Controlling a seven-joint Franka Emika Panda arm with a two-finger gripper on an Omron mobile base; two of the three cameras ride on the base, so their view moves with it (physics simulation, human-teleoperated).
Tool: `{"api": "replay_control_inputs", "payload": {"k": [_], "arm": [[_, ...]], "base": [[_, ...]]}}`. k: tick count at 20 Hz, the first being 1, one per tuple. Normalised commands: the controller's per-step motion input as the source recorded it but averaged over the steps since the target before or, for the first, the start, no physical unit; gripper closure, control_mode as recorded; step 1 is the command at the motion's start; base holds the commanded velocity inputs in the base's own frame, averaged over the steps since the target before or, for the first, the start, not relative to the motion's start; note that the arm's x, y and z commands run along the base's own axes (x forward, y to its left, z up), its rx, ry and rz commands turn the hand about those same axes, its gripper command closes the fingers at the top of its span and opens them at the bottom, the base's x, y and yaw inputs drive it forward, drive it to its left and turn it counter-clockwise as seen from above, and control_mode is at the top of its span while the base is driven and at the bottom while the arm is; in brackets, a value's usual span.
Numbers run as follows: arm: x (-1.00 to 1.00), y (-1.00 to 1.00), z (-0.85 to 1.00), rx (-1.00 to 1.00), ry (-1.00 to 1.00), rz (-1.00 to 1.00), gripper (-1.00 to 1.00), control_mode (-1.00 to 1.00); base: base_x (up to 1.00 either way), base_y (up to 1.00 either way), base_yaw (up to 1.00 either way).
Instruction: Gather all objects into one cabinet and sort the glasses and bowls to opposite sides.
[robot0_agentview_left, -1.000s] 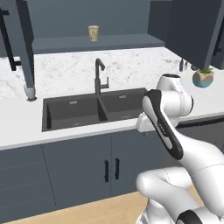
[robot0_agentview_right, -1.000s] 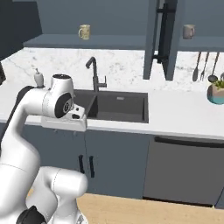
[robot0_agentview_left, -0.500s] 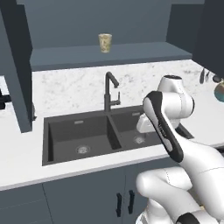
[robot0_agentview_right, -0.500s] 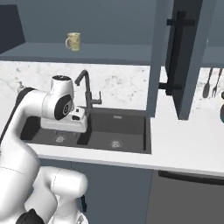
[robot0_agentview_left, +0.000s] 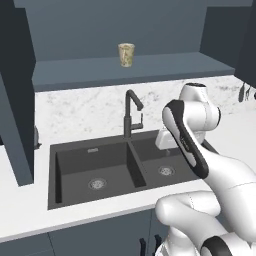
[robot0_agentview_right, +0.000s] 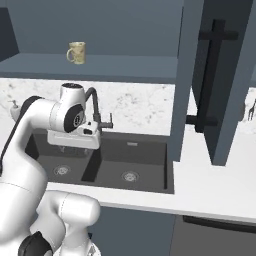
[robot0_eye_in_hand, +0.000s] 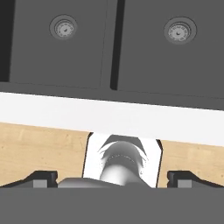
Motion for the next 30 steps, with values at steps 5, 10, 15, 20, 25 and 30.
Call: {"api": "replay_control_inputs", "payload": {"k": [5,10,15,20,25,30], "arm": [[0.00,0.00,0.00,0.00,0.00,0.00,-1.00,1.00],[0.00,0.00,0.00,0.00,0.00,0.00,-1.00,1.00],[0.00,0.00,0.00,0.00,0.00,0.00,-1.00,1.00],[-0.03,0.00,0.00,0.00,-0.03,0.00,-1.00,-1.00],[-0.01,0.13,0.62,-0.13,-0.44,0.00,-1.00,-1.00],[0.06,0.08,0.86,-0.05,-0.41,0.00,-1.00,-1.00]], "base": [[0.10,0.18,0.00],[-0.10,0.00,0.00],[-0.10,0.00,0.00],[-0.10,0.00,0.00],[0.00,0.00,0.00],[0.00,0.00,0.00]]}}
